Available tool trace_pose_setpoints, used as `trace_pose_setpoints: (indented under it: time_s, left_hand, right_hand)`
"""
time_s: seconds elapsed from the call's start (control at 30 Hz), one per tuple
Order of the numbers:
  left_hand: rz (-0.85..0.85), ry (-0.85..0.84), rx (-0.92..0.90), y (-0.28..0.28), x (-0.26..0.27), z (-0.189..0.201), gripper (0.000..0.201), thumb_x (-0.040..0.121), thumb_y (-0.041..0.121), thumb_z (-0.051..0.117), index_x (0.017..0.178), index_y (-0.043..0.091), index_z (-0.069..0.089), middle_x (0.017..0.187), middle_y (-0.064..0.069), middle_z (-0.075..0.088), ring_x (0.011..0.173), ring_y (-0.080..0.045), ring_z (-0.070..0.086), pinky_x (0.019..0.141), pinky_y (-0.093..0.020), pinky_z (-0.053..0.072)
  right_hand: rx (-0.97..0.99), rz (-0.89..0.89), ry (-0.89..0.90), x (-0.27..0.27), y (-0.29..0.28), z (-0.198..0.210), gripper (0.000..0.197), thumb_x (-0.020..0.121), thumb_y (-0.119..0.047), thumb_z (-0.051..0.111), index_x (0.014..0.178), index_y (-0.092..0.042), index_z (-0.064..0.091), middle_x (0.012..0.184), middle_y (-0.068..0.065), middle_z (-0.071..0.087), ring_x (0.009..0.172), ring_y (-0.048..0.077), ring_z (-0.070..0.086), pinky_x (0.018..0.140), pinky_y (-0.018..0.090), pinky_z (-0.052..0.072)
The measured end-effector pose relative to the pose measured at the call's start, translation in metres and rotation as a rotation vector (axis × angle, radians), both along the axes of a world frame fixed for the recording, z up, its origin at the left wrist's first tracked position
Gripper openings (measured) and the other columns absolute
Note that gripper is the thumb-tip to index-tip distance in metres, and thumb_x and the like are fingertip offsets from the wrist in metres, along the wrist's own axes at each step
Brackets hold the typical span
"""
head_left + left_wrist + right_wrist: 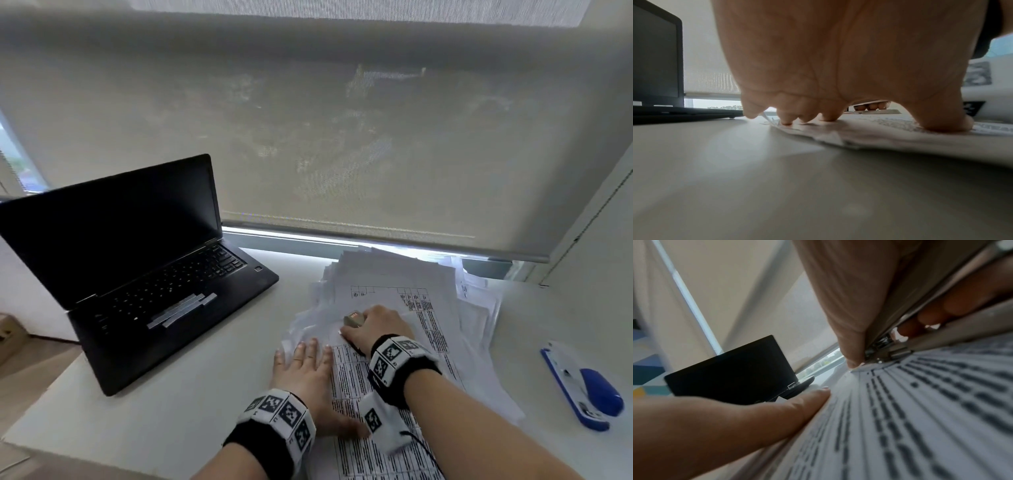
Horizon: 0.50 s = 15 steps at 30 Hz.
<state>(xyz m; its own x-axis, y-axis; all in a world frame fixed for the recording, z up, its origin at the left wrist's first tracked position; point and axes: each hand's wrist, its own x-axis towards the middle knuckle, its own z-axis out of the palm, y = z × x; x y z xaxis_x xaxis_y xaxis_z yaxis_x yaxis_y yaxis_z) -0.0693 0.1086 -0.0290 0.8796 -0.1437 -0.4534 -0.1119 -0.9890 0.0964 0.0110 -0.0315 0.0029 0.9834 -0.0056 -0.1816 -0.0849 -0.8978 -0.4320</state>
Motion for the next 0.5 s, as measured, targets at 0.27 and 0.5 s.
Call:
trace_pose_setpoints:
  time_s: [0.27, 0.5]
  left_hand:
    - [-0.001, 0.015, -0.066, 0.008, -0.001, -0.002, 0.141, 0.051, 0.096, 0.051, 0.150, 0.029, -0.023, 0.157, -0.003, -0.030, 0.146, -0.021, -0.025, 0.117, -0.051, -0.016]
    - [0.064, 0.027, -0.025, 0.020, -0.007, 0.006, 0.153, 0.048, 0.096, 0.055, 0.148, 0.013, -0.027, 0.155, -0.004, -0.035, 0.145, -0.023, -0.026, 0.120, -0.048, -0.010]
  right_hand:
    - [0.311, -0.193, -0.009, 0.004, -0.011, 0.011, 0.032, 0.082, -0.045, 0.068, 0.067, -0.017, 0.060, 0.075, 0.004, 0.066, 0.057, 0.014, 0.059, 0.046, 0.017, 0.037]
    - [0.235, -0.023, 0.069, -0.010, -0.018, 0.003, 0.036, 0.071, -0.053, 0.075, 0.082, -0.019, 0.070, 0.071, -0.004, 0.070, 0.064, 0.011, 0.068, 0.062, 0.028, 0.057]
